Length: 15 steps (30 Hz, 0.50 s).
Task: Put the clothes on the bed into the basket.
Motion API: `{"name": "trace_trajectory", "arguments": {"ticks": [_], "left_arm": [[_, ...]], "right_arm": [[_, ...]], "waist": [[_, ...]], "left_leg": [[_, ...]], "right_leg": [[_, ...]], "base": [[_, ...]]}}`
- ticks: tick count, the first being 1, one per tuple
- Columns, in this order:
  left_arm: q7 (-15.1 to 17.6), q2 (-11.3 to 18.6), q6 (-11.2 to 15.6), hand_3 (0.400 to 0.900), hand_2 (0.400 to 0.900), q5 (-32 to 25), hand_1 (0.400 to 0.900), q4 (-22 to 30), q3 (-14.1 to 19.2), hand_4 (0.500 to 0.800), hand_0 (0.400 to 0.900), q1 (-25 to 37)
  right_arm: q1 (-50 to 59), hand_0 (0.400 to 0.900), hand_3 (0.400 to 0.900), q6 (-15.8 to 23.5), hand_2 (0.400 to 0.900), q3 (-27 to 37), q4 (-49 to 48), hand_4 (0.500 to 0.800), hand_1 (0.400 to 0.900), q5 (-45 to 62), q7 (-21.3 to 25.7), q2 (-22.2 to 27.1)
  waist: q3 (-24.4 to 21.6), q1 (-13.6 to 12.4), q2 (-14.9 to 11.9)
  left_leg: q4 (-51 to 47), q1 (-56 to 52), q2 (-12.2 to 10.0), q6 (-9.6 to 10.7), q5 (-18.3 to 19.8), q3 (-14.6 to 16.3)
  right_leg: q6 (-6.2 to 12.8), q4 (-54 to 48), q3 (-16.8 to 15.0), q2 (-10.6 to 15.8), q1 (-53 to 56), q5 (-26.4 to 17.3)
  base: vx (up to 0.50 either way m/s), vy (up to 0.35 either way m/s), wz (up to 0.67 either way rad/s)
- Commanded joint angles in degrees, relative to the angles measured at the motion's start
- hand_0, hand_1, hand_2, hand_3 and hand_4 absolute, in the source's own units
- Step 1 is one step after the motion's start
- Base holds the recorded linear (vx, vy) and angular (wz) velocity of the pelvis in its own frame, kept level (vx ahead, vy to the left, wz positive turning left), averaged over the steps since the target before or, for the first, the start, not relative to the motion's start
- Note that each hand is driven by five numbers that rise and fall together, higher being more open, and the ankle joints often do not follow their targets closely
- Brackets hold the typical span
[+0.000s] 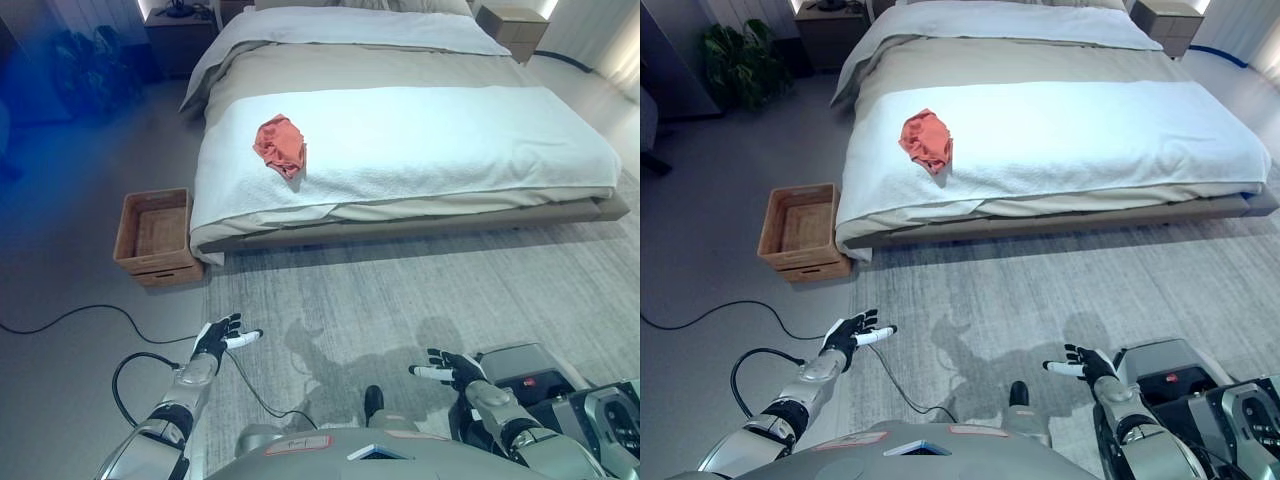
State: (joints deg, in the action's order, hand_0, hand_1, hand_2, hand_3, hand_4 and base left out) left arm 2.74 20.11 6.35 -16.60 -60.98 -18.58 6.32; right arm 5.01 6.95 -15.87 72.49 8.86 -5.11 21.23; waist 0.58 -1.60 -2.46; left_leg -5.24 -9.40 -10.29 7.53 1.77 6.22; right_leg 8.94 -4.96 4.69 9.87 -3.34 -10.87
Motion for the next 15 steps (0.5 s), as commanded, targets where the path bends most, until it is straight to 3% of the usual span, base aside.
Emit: {"name": "trace_trajectory", "arguments": {"ticks": [1, 5, 7, 8, 10, 12, 14, 15], "left_arm": [[2.3, 0.7, 3.8, 0.9, 0.9, -0.7, 0.9, -0.5, -1.7, 0.8, 0.9, 12.4], [1.9, 0.7, 3.9, 0.9, 0.9, -1.2, 0.9, -0.6, -1.7, 0.8, 0.9, 12.8], [1.9, 0.8, 4.2, 0.9, 0.9, -1.7, 0.9, 0.0, -1.5, 0.8, 0.9, 12.6], [2.0, 0.9, 4.4, 0.9, 0.9, -1.9, 0.9, 0.5, -1.6, 0.8, 0.9, 12.7], [1.8, 0.8, 4.4, 0.9, 0.9, -1.9, 0.9, 1.4, -2.1, 0.8, 0.9, 12.6], [1.5, 0.6, 4.4, 0.9, 0.9, -0.4, 0.9, 1.2, -2.8, 0.8, 0.9, 12.7], [0.9, 0.7, 4.1, 0.9, 0.9, -0.3, 0.9, 1.8, -2.5, 0.8, 0.9, 11.8], [0.6, 1.1, 3.9, 0.9, 0.9, 0.1, 0.9, 2.8, -2.4, 0.8, 0.9, 11.2]], "right_arm": [[7.5, 0.9, 0.9, 2.7, 0.9, -0.1, -0.5, 0.8, 0.9, 4.0, 1.8, 2.7], [8.6, 0.9, 0.9, 2.6, 0.9, -0.2, 0.5, 0.8, 0.9, 3.9, 2.0, 3.1], [9.7, 0.9, 0.9, 2.4, 0.9, -0.6, 0.5, 0.8, 0.9, 3.9, 2.0, 3.6], [10.3, 0.9, 0.9, 2.3, 0.9, -0.7, 0.4, 0.8, 0.9, 3.7, 1.8, 4.0], [10.7, 0.9, 0.9, 2.2, 0.9, -0.8, 0.1, 0.8, 0.9, 3.1, 1.5, 4.4], [10.6, 0.9, 0.9, 2.1, 0.9, -0.4, 0.2, 0.8, 0.9, 2.5, 1.4, 4.5], [9.8, 0.9, 0.9, 1.9, 0.9, -0.1, 0.3, 0.8, 0.9, 1.6, 1.1, 4.7], [9.1, 0.9, 0.9, 1.8, 0.9, 0.0, -0.2, 0.8, 0.9, 1.4, 0.8, 4.7]], "waist": [[5.5, 1.6, -1.1], [4.5, 1.4, -1.3], [4.5, 0.5, -1.5], [4.7, 0.5, -1.4], [5.1, 1.0, -1.0], [5.8, 1.0, -0.7], [6.4, 0.8, -0.4], [7.7, 1.4, 0.5]], "left_leg": [[8.9, 9.6, 0.7, 1.5, -1.7, 0.8], [8.2, 10.6, 0.9, 1.0, -1.1, -0.4], [8.7, 12.3, 4.3, -0.1, 0.3, -7.1], [8.9, 13.0, 5.6, -0.9, 1.0, -8.6], [9.1, 12.6, 6.6, -2.2, 1.8, -6.4], [9.0, 11.5, 9.0, -4.4, 2.6, -5.5], [8.1, 9.1, 11.4, -6.5, 3.1, -4.8], [7.6, 7.0, 12.6, -7.8, 3.1, -5.0]], "right_leg": [[-0.4, 6.6, 2.4, 0.1, 2.3, 6.3], [-0.27, 5.6, 2.8, -0.7, 0.9, 5.7], [0.33, 5.8, 1.2, 0.5, -1.0, 5.0], [0.6, 7.0, 0.5, 1.6, -2.5, 4.8], [1.03, 10.0, -1.0, 3.6, -4.3, 5.2], [1.59, 14.6, -2.1, 6.0, -5.7, 4.0], [1.24, 21.2, -3.0, 9.0, -7.6, -1.9], [0.5, 27.8, -4.4, 9.6, -10.2, -7.1]], "base": [[-0.24, -0.043, 0.38], [-0.05, 0.017, -0.02], [-0.01, 0.141, -0.24], [-0.04, 0.224, 0.06], [-0.02, 0.306, 0.01], [0.05, 0.328, -0.02], [0.11, 0.4, -0.01], [0.1, 0.459, -0.05]]}}
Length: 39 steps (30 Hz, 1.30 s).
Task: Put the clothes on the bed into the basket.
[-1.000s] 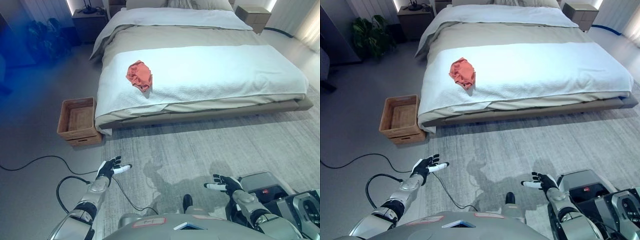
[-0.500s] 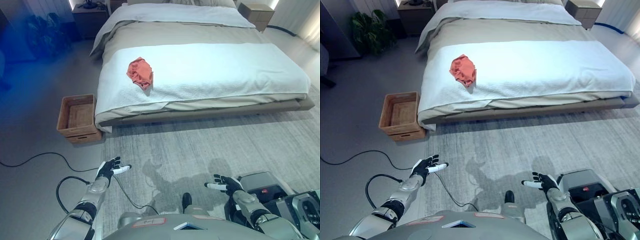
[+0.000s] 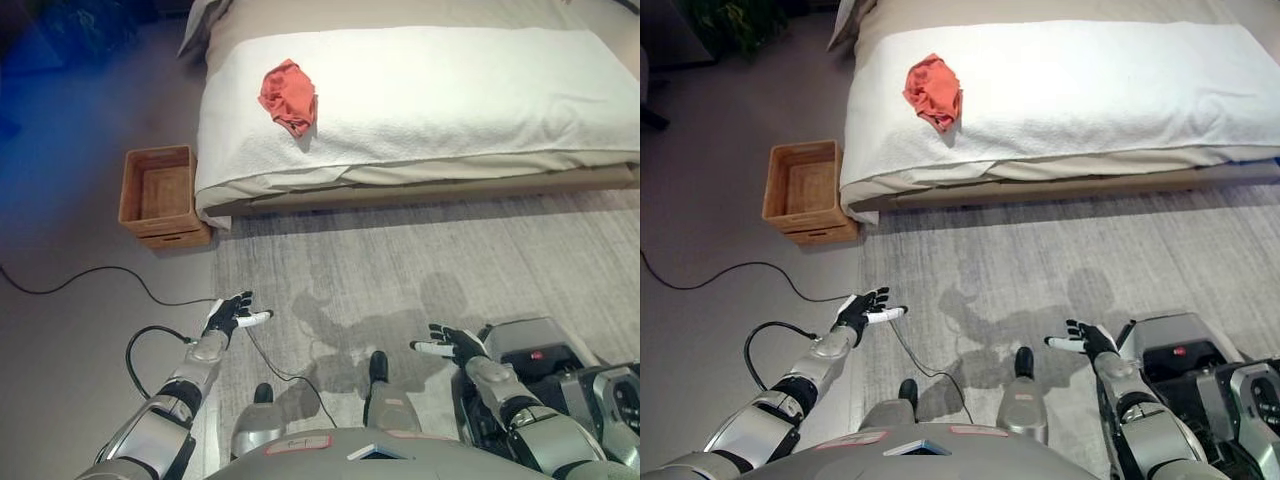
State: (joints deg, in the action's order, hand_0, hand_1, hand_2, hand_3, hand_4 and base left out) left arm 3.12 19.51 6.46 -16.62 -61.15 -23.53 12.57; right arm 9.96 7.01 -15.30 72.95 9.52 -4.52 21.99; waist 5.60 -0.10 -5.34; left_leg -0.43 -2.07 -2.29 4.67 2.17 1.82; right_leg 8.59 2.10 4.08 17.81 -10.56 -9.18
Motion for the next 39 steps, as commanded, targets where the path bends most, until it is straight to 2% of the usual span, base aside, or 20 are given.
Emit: {"name": "trace_trajectory", "arguments": {"ticks": [1, 4, 5, 6, 7, 8, 9, 13, 15, 20, 23, 26, 29, 32, 33, 34, 35, 37, 38, 39], "left_arm": [[0.1, 1.9, 3.7, 0.9, 0.9, 0.5, 0.9, 2.8, 2.5, 0.8, 0.9, 5.0], [-0.1, 2.2, 3.5, 0.9, 0.9, 1.0, 0.9, 2.3, 2.8, 0.8, 0.9, 4.8], [-0.1, 2.5, 3.5, 0.9, 0.9, 1.1, 0.9, 1.7, 3.4, 0.8, 0.9, 4.6], [-0.1, 2.5, 3.6, 0.9, 0.9, 1.1, 0.9, 1.7, 3.5, 0.8, 0.9, 4.5], [-0.1, 2.6, 3.7, 0.9, 0.9, 1.2, 0.9, 1.5, 3.7, 0.8, 0.9, 4.6], [0.0, 2.5, 3.9, 0.9, 0.9, 1.2, 0.9, 0.1, 4.1, 0.8, 0.9, 5.3], [0.0, 2.4, 4.0, 0.9, 0.9, 1.2, 0.9, 0.0, 4.1, 0.8, 0.9, 5.4], [0.2, 1.8, 4.2, 0.9, 0.9, 0.9, 0.9, -1.1, 4.5, 0.8, 0.9, 6.0], [0.3, 1.6, 4.3, 0.9, 0.9, 1.0, 0.9, -0.7, 4.5, 0.8, 0.9, 5.9], [0.9, 1.3, 4.0, 0.9, 0.9, 0.8, 0.9, -0.7, 4.6, 0.8, 0.9, 6.3], [1.6, 1.5, 3.8, 0.9, 0.9, 1.0, 0.9, -1.3, 5.0, 0.8, 0.9, 6.4], [2.3, 1.6, 3.6, 0.9, 0.9, 0.2, 0.9, -1.0, 5.1, 0.8, 0.9, 7.0], [2.8, 0.9, 3.8, 0.9, 0.9, -1.4, 0.9, -0.8, 4.9, 0.8, 0.9, 7.6], [2.8, -0.1, 4.1, 0.9, 0.9, -1.9, 0.9, -1.6, 3.9, 0.8, 0.9, 8.5], [2.9, -0.3, 4.1, 0.9, 0.9, -2.3, 0.9, -1.7, 3.8, 0.8, 0.9, 8.7], [2.9, -0.4, 4.1, 0.9, 0.9, -2.3, 0.9, -1.8, 3.8, 0.8, 0.9, 8.8], [2.9, -0.2, 4.0, 0.9, 0.9, -2.2, 0.9, -1.6, 3.8, 0.8, 0.9, 9.0], [2.8, 0.0, 3.8, 0.9, 0.9, -2.6, 0.9, -1.4, 3.6, 0.8, 0.9, 9.4], [2.9, 0.3, 3.6, 0.9, 0.9, -2.8, 0.9, -1.4, 3.8, 0.8, 0.9, 9.9], [2.9, 0.4, 3.6, 0.9, 0.9, -3.2, 0.9, -1.2, 3.5, 0.8, 0.9, 10.5]], "right_arm": [[3.9, 0.9, 0.9, 1.7, 0.9, -0.5, -0.5, 0.8, 0.9, 0.8, 0.1, 3.8], [3.3, 0.9, 0.9, 1.5, 0.9, 0.1, 0.1, 0.8, 0.9, 0.8, -0.2, 3.6], [2.8, 0.9, 0.9, 1.3, 0.9, 0.3, 0.6, 0.8, 0.9, 0.6, -0.7, 3.6], [2.8, 0.9, 0.9, 1.3, 0.9, 0.3, 0.6, 0.8, 0.9, 0.6, -0.7, 3.6], [2.8, 0.9, 0.9, 1.3, 0.9, 0.5, 1.1, 0.8, 0.9, 0.6, -0.7, 3.7], [3.0, 0.9, 0.9, 1.4, 0.9, 1.2, 1.8, 0.8, 0.9, 1.0, -0.6, 3.6], [3.0, 0.9, 0.9, 1.4, 0.9, 1.2, 1.8, 0.8, 0.9, 1.0, -0.6, 3.7], [1.7, 0.9, 0.9, 1.9, 0.9, 2.6, 1.9, 0.8, 0.9, 2.1, 0.0, 2.9], [0.7, 0.9, 0.9, 2.0, 0.9, 3.1, 1.8, 0.8, 0.9, 2.5, 0.0, 2.7], [-1.0, 0.9, 0.9, 2.1, 0.9, 4.1, 1.7, 0.8, 0.9, 4.3, 0.0, 2.4], [-1.5, 0.9, 0.9, 2.2, 0.9, 4.4, 1.1, 0.8, 0.9, 5.4, 0.2, 2.3], [-1.5, 0.9, 0.9, 2.4, 0.9, 4.2, 0.0, 0.8, 0.9, 5.8, 0.6, 2.3], [-1.3, 0.9, 0.9, 2.8, 0.9, 3.6, 0.0, 0.8, 0.9, 5.3, 0.7, 2.8], [-2.0, 0.9, 0.9, 2.9, 0.9, 3.8, 0.4, 0.8, 0.9, 5.3, 0.8, 3.1], [-2.0, 0.9, 0.9, 2.9, 0.9, 3.9, 1.4, 0.8, 0.9, 5.5, 1.0, 3.5], [-2.0, 0.9, 0.9, 2.9, 0.9, 3.9, 1.4, 0.8, 0.9, 5.6, 1.0, 3.5], [-1.9, 0.9, 0.9, 3.0, 0.9, 4.0, 1.7, 0.8, 0.9, 5.7, 1.2, 3.8], [-2.1, 0.9, 0.9, 3.0, 0.9, 4.2, 2.0, 0.8, 0.9, 6.5, 1.3, 4.0], [-2.1, 0.9, 0.9, 3.0, 0.9, 4.1, 1.9, 0.8, 0.9, 6.6, 1.3, 4.2], [-2.3, 0.9, 0.9, 2.9, 0.9, 3.9, 1.9, 0.8, 0.9, 6.8, 1.4, 4.6]], "waist": [[3.4, 0.0, 3.6], [3.9, 0.2, 3.6], [3.7, 1.0, 3.3], [3.8, 0.9, 3.4], [3.9, 1.3, 3.2], [4.1, 2.8, 1.8], [4.5, 2.7, 2.5], [5.3, 5.8, 2.6], [5.1, 6.7, 2.4], [3.9, 7.3, 0.7], [3.0, 7.6, 1.1], [2.3, 8.0, 2.5], [2.0, 8.7, 4.0], [1.4, 9.6, 5.6], [0.9, 9.6, 6.0], [0.7, 9.6, 6.2], [0.4, 9.7, 6.4], [0.5, 9.5, 5.8], [0.6, 9.5, 4.1], [1.7, 8.5, 3.3]], "left_leg": [[2.5, -1.3, 5.0, -5.5, 2.7, -0.3], [1.3, -3.9, 6.0, -6.4, 3.2, 0.3], [0.1, -5.8, 6.9, -6.5, 4.0, 0.8], [0.0, -6.0, 6.8, -6.5, 4.1, 0.9], [-0.1, -6.9, 7.0, -6.2, 4.7, 1.1], [-0.3, -8.9, 8.0, -5.4, 6.0, 0.5], [-0.2, -9.5, 7.3, -5.3, 6.4, 0.6], [0.7, -12.4, 5.7, -3.8, 8.7, 0.1], [0.9, -13.1, 5.4, -3.4, 9.4, -0.2], [2.6, -15.4, 5.9, -3.4, 12.2, -2.5], [1.8, -18.4, 4.1, -2.4, 13.1, -3.6], [1.8, -19.6, 0.6, -0.8, 12.9, -5.3], [5.2, -18.7, -3.1, 2.2, 7.1, -6.1], [5.9, -18.2, -5.9, 3.5, -1.7, -7.5], [7.8, -17.0, -7.3, 4.5, -7.6, -8.0], [7.6, -16.9, -7.5, 4.6, -7.6, -8.0], [9.8, -15.9, -8.6, 5.1, -11.0, -7.9], [17.3, -12.1, -8.4, 5.0, -15.4, -8.0], [22.5, -9.3, -6.3, 4.8, -18.4, -9.0], [30.8, -5.1, -6.2, 3.5, -18.8, -6.6]], "right_leg": [[0.7, 23.4, -4.1, 1.6, -4.5, -9.6], [1.26, 25.7, -4.1, 2.3, -7.3, -11.8], [2.19, 22.4, -3.6, 2.8, -10.2, -13.7], [2.2, 22.4, -3.7, 2.6, -10.1, -13.6], [2.91, 19.5, -3.2, 2.8, -11.0, -14.5], [4.75, 10.3, -2.9, 3.0, -12.7, -17.1], [4.67, 9.8, -2.3, 2.4, -11.7, -17.2], [6.41, -2.4, 0.1, 0.3, -14.5, -19.0], [6.41, -4.6, 0.7, -1.1, -14.5, -18.6], [6.41, -4.4, -1.5, -3.1, -12.1, -18.1], [6.26, -2.0, -2.7, -4.3, -12.2, -16.6], [4.61, 1.2, -0.6, -5.2, -13.8, -11.2], [2.69, 3.2, 1.6, -7.7, -13.1, -8.7], [0.57, 6.3, 2.5, -10.3, -13.8, -5.7], [-0.69, 6.5, 3.0, -11.7, -13.5, -4.2], [-0.77, 6.6, 3.1, -11.9, -13.7, -4.1], [-1.61, 6.6, 3.1, -13.1, -13.0, -2.9], [-3.56, 6.2, 2.2, -14.6, -10.6, -0.8], [-5.0, 5.8, 1.5, -14.2, -9.1, -0.1], [-6.68, 5.6, 0.6, -15.6, -5.3, 2.1]], "base": [[0.05, 0.32, -0.06], [0.11, 0.169, -0.09], [0.19, 0.107, -0.08], [0.24, 0.037, -0.14], [0.32, -0.086, 0.01], [0.33, -0.085, 0.02], [0.34, -0.094, 0.17], [0.21, -0.002, 0.31], [0.18, 0.003, 0.35], [0.22, -0.04, 0.19], [0.24, -0.054, 0.24], [0.26, -0.127, 0.36], [0.29, -0.17, 0.34], [0.3, -0.145, 0.26], [0.26, -0.151, 0.02], [0.3, -0.199, 0.02], [0.23, -0.166, 0.02], [0.33, -0.273, 0.03], [0.44, -0.407, -0.02], [0.32, -0.316, -0.02]]}}
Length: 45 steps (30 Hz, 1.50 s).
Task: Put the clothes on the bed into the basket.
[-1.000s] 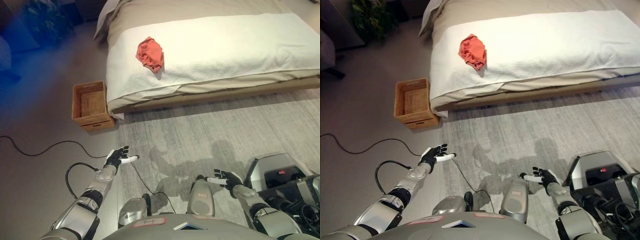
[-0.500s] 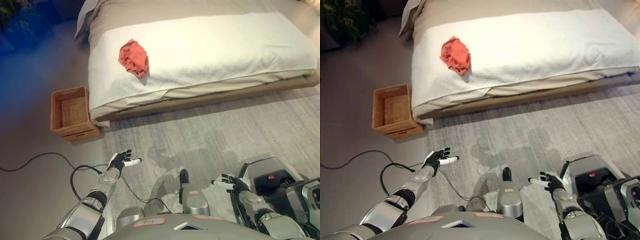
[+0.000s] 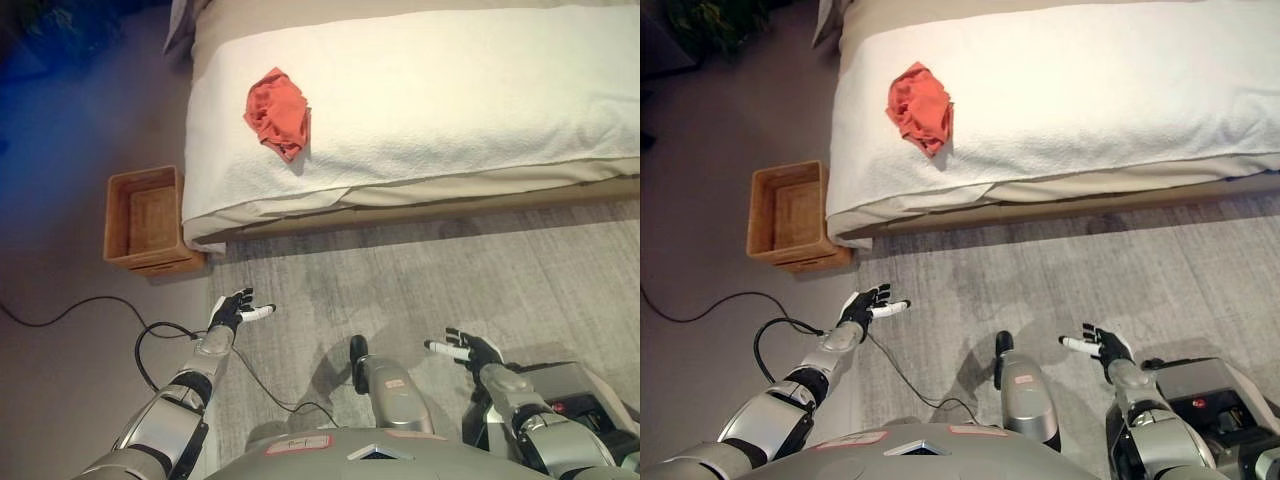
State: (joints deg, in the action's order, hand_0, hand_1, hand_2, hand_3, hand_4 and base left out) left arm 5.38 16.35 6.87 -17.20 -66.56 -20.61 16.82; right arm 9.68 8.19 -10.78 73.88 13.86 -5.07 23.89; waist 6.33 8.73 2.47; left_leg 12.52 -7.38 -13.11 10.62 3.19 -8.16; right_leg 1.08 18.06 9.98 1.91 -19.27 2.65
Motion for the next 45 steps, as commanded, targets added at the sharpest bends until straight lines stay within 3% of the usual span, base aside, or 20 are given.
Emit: {"name": "trace_trajectory", "arguments": {"ticks": [1, 3, 5, 7, 9, 14, 19, 23, 26, 28, 31, 32, 35, 37, 39, 41, 42, 45], "left_arm": [[0.7, 3.6, 3.2, 0.9, 0.9, -2.7, 0.9, 4.2, 0.6, 0.8, 0.9, 6.3], [0.4, 3.5, 3.1, 0.9, 0.9, -3.3, 0.9, 3.8, 0.4, 0.8, 0.9, 7.5], [0.5, 3.5, 3.2, 0.9, 0.9, -3.3, 0.9, 3.7, -0.1, 0.8, 0.9, 8.1], [0.5, 3.6, 3.1, 0.9, 0.9, -3.4, 0.9, 3.5, -0.4, 0.8, 0.9, 8.1], [0.6, 3.6, 3.2, 0.9, 0.9, -3.6, 0.9, 3.1, -0.4, 0.8, 0.9, 8.0], [-0.3, 3.8, 3.3, 0.9, 0.9, -3.7, 0.9, 2.1, 1.1, 0.8, 0.9, 5.4], [-0.8, 4.1, 3.4, 0.9, 0.9, -3.3, 0.9, 1.7, 2.3, 0.8, 0.9, 3.3], [-0.8, 5.0, 3.5, 0.9, 0.9, -3.7, 0.9, 2.8, 3.8, 0.8, 0.9, 1.2], [-0.4, 6.4, 3.7, 0.9, 0.9, -4.3, 0.9, 6.7, 4.2, 0.8, 0.9, -0.1], [0.1, 7.2, 3.8, 0.9, 0.9, -3.5, 0.9, 8.7, 3.8, 0.8, 0.9, 0.5], [-0.4, 7.1, 3.8, 0.9, 0.9, -3.7, 0.9, 8.9, 3.3, 0.8, 0.9, 0.5], [-0.1, 7.5, 4.0, 0.9, 0.9, -3.3, 0.9, 9.8, 3.1, 0.8, 0.9, 0.3], [-0.2, 7.9, 4.0, 0.9, 0.9, -2.4, 0.9, 10.6, 2.8, 0.8, 0.9, 0.0], [-0.3, 7.9, 3.9, 0.9, 0.9, -1.8, 0.9, 10.6, 2.7, 0.8, 0.9, 0.1], [-0.6, 7.9, 3.8, 0.9, 0.9, -2.0, 0.9, 11.7, 2.9, 0.8, 0.9, -0.2], [-0.7, 7.7, 3.6, 0.9, 0.9, -2.0, 0.9, 11.9, 2.9, 0.8, 0.9, -0.1], [-0.9, 7.5, 3.4, 0.9, 0.9, -2.0, 0.9, 11.5, 2.6, 0.8, 0.9, 0.3], [-1.2, 7.2, 3.4, 0.9, 0.9, -2.1, 0.9, 10.9, 2.6, 0.8, 0.9, 0.6]], "right_arm": [[-2.0, 0.9, 0.9, 1.8, 0.9, -0.6, 1.0, 0.8, 0.9, 2.5, 1.9, 2.7], [-2.0, 0.9, 0.9, 1.6, 0.9, -0.5, 1.2, 0.8, 0.9, 2.8, 2.1, 2.9], [-1.8, 0.9, 0.9, 1.4, 0.9, -0.2, 1.4, 0.8, 0.9, 3.1, 2.4, 3.0], [-1.9, 0.9, 0.9, 1.4, 0.9, -0.1, 2.0, 0.8, 0.9, 3.2, 2.5, 2.9], [-2.1, 0.9, 0.9, 1.4, 0.9, 0.2, 2.5, 0.8, 0.9, 2.9, 2.7, 2.8], [-3.8, 0.9, 0.9, 1.8, 0.9, 0.4, 2.7, 0.8, 0.9, 0.9, 2.8, 3.2], [-3.6, 0.9, 0.9, 1.8, 0.9, -0.4, 2.9, 0.8, 0.9, -0.2, 2.5, 3.4], [-1.8, 0.9, 0.9, 1.6, 0.9, -2.5, 1.4, 0.8, 0.9, -0.7, 1.6, 2.5], [-0.6, 0.9, 0.9, 1.5, 0.9, -4.1, -0.5, 0.8, 0.9, -1.5, 0.8, 1.4], [0.3, 0.9, 0.9, 1.5, 0.9, -3.5, -1.3, 0.8, 0.9, -1.4, 0.6, 1.2], [0.5, 0.9, 0.9, 1.2, 0.9, -3.9, 0.0, 0.8, 0.9, -2.6, 0.7, 0.6], [0.5, 0.9, 0.9, 1.2, 0.9, -3.2, -0.3, 0.8, 0.9, -2.0, 0.5, 0.6], [0.3, 0.9, 0.9, 1.3, 0.9, -2.9, -0.5, 0.8, 0.9, -2.1, 0.3, 0.5], [0.5, 0.9, 0.9, 1.2, 0.9, -2.8, 0.0, 0.8, 0.9, -2.4, 0.2, 0.5], [0.4, 0.9, 0.9, 0.9, 0.9, -2.7, 0.1, 0.8, 0.9, -3.1, 0.0, 0.8], [0.2, 0.9, 0.9, 0.9, 0.9, -2.9, -0.1, 0.8, 0.9, -3.3, 0.0, 1.1], [0.0, 0.9, 0.9, 1.0, 0.9, -2.6, 0.1, 0.8, 0.9, -2.9, 0.1, 1.3], [-0.7, 0.9, 0.9, 1.0, 0.9, -1.9, 0.7, 0.8, 0.9, -2.5, 0.0, 1.3]], "waist": [[1.1, -0.5, -4.3], [2.2, -1.8, -5.7], [3.3, -3.8, -6.8], [3.9, -5.2, -7.9], [4.2, -6.5, -7.7], [4.0, -9.9, -5.4], [2.5, -11.7, -4.7], [0.9, -13.9, -4.6], [-0.6, -15.7, -4.9], [-0.4, -16.4, -5.1], [-1.4, -16.8, -5.6], [-2.0, -17.0, -5.7], [-3.2, -16.8, -7.0], [-3.3, -16.5, -7.0], [-2.7, -16.3, -5.9], [-0.9, -14.8, -4.1], [0.0, -14.1, -3.3], [0.5, -12.2, -1.9]], "left_leg": [[18.3, 0.2, 4.4, -2.5, -19.5, 3.4], [22.0, 5.6, 4.8, -3.9, -18.1, 5.9], [22.9, 13.0, 7.0, -5.3, -13.4, 7.0], [19.6, 19.6, 7.1, -5.8, -11.2, 7.7], [13.2, 22.4, 5.7, -5.3, -11.7, 6.8], [-13.5, 22.7, 2.6, -3.7, -17.6, 1.6], [-17.3, 25.1, 2.7, -2.8, -17.7, 3.3], [-14.4, 23.0, 2.7, -3.2, -18.1, 3.9], [-10.9, 23.3, 3.6, -4.4, -16.5, 3.2], [-6.4, 24.1, 4.8, -5.4, -14.3, 6.3], [-8.0, 22.7, 6.4, -6.0, -14.1, 8.1], [-8.8, 22.8, 6.9, -5.9, -14.3, 8.6], [-9.2, 22.0, 9.2, -7.3, -11.9, 9.5], [-9.1, 20.8, 10.4, -8.4, -10.2, 10.1], [-9.2, 18.4, 11.8, -10.0, -8.6, 10.2], [-9.5, 15.7, 12.4, -11.4, -8.0, 9.4], [-9.5, 14.6, 12.5, -12.1, -7.7, 9.0], [-11.2, 10.2, 12.8, -12.8, -6.4, 8.8]], "right_leg": [[0.8, -10.4, -5.3, 0.1, 3.4, -9.7], [-0.23, -11.0, -6.4, 0.1, 7.0, -8.5], [-0.15, -11.7, -7.8, 0.3, 9.7, -7.7], [0.17, -12.6, -9.3, 0.4, 12.8, -6.8], [0.6, -12.5, -10.4, -0.3, 14.9, -5.4], [0.85, -12.0, -14.7, -3.6, 21.7, -0.4], [0.46, -9.9, -19.1, -4.6, 26.4, 4.2], [1.16, -10.2, -23.0, -3.3, 30.8, 6.7], [3.85, -8.4, -23.8, 1.5, 30.2, 8.0], [6.05, -5.6, -23.1, 5.1, 29.8, 5.2], [8.23, -6.6, -21.9, 7.2, 29.0, 0.6], [9.15, -7.6, -22.3, 7.5, 28.6, -4.0], [10.85, -7.4, -21.2, 10.9, 28.0, -8.8], [10.93, -3.3, -21.3, 11.9, 25.6, -14.2], [9.18, 4.0, -20.1, 12.7, 22.2, -20.5], [7.7, 12.7, -20.7, 10.9, 18.4, -23.0], [7.25, 16.1, -20.6, 10.0, 16.8, -23.6], [6.13, 17.5, -17.7, 9.3, 10.0, -17.8]], "base": [[0.32, -0.283, -0.06], [0.23, -0.179, -0.12], [0.26, -0.103, -0.3], [0.28, -0.021, -0.3], [0.33, 0.075, -0.42], [0.4, 0.11, -0.55], [0.3, 0.101, -0.49], [0.27, 0.208, -0.94], [0.21, 0.299, -0.89], [0.22, 0.254, -0.45], [0.18, 0.192, -0.12], [0.16, 0.149, -0.07], [0.17, 0.177, -0.03], [0.16, 0.205, -0.02], [0.12, 0.282, 0.09], [0.08, 0.299, 0.28], [0.12, 0.291, 0.29], [0.2, 0.199, 0.19]]}}
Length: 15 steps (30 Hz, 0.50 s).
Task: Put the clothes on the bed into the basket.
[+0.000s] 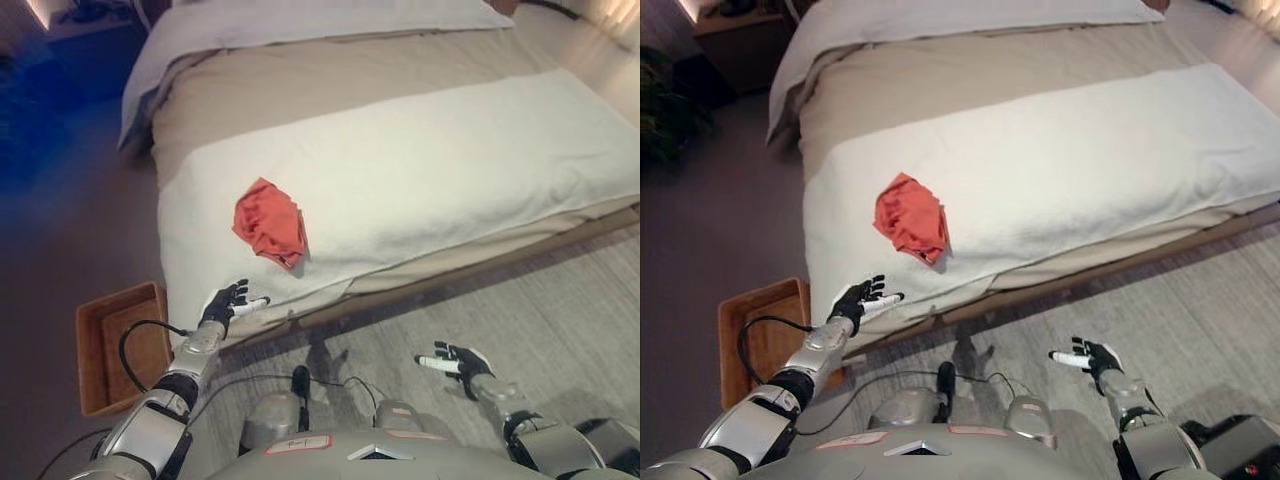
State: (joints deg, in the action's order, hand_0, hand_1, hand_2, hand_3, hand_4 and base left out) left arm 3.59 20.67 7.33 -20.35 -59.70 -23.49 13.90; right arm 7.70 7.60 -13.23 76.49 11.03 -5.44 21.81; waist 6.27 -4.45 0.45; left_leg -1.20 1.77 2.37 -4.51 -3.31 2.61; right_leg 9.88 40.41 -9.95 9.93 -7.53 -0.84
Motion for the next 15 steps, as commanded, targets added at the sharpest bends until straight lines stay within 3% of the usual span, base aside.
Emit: {"name": "trace_trajectory", "arguments": {"ticks": [1, 4, 8, 11, 13, 15], "left_arm": [[0.5, 2.6, 3.1, 0.9, 0.9, 1.1, 0.9, 3.5, 5.5, 0.8, 0.9, 3.4], [0.6, 1.8, 3.4, 0.9, 0.9, 1.4, 0.9, 1.4, 5.3, 0.8, 0.9, 4.2], [0.9, 1.4, 3.5, 0.9, 0.9, 2.6, 0.9, -0.7, 5.1, 0.8, 0.9, 5.9], [1.3, 1.5, 3.2, 0.9, 0.9, 4.7, 0.9, -0.1, 3.8, 0.8, 0.9, 6.6], [1.4, 2.0, 2.5, 0.9, 0.9, 7.8, 0.9, 0.6, 2.7, 0.8, 0.9, 7.5], [2.8, 1.8, 2.3, 0.9, 0.9, 10.8, 0.9, 0.2, 1.4, 0.8, 0.9, 9.4]], "right_arm": [[1.0, 0.9, 0.9, 1.6, 0.9, 0.7, -1.7, 0.8, 0.9, 0.3, 0.2, 3.6], [0.4, 0.9, 0.9, 1.6, 0.9, 0.9, 0.1, 0.8, 0.9, 0.5, 0.1, 3.5], [-1.2, 0.9, 0.9, 1.6, 0.9, 2.5, 1.2, 0.8, 0.9, 0.9, 0.2, 3.5], [-2.6, 0.9, 0.9, 1.2, 0.9, 3.4, 1.1, 0.8, 0.9, 1.1, 0.1, 3.5], [-3.0, 0.9, 0.9, 1.0, 0.9, 3.9, 1.3, 0.8, 0.9, 1.3, 0.0, 3.5], [-1.8, 0.9, 0.9, 1.1, 0.9, 3.6, 2.2, 0.8, 0.9, 0.9, 0.4, 3.9]], "waist": [[0.5, 1.7, 0.1], [1.6, 4.2, -0.9], [3.0, 7.7, -2.6], [3.3, 9.1, -3.4], [3.0, 9.7, -4.0], [3.0, 10.2, -4.1]], "left_leg": [[1.9, -0.4, -2.3, 2.6, 0.6, -2.2], [0.9, -4.4, -0.6, 3.1, 2.8, -3.8], [-1.2, -10.3, 0.1, 4.4, 5.5, -5.8], [-2.3, -12.9, -0.3, 5.1, 7.1, -6.6], [-2.1, -13.7, -0.6, 5.7, 8.8, -6.2], [-1.8, -13.7, -1.8, 6.3, 9.7, -5.2]], "right_leg": [[-3.03, -7.7, 2.8, 0.8, -3.9, -11.2], [-2.35, -17.3, 2.2, 0.0, -6.1, -8.1], [0.86, -30.3, 0.6, -1.5, -9.0, -11.7], [1.86, -33.1, 3.2, -1.4, -8.9, -14.2], [1.44, -34.3, 5.2, -1.3, -7.8, -13.2], [1.07, -35.7, 5.2, -2.5, -7.0, -13.1]], "base": [[0.29, 0.073, 0.2], [0.31, -0.019, 0.25], [0.3, -0.046, 0.3], [0.2, -0.077, 0.39], [0.15, -0.087, 0.16], [0.1, -0.073, -0.1]]}}
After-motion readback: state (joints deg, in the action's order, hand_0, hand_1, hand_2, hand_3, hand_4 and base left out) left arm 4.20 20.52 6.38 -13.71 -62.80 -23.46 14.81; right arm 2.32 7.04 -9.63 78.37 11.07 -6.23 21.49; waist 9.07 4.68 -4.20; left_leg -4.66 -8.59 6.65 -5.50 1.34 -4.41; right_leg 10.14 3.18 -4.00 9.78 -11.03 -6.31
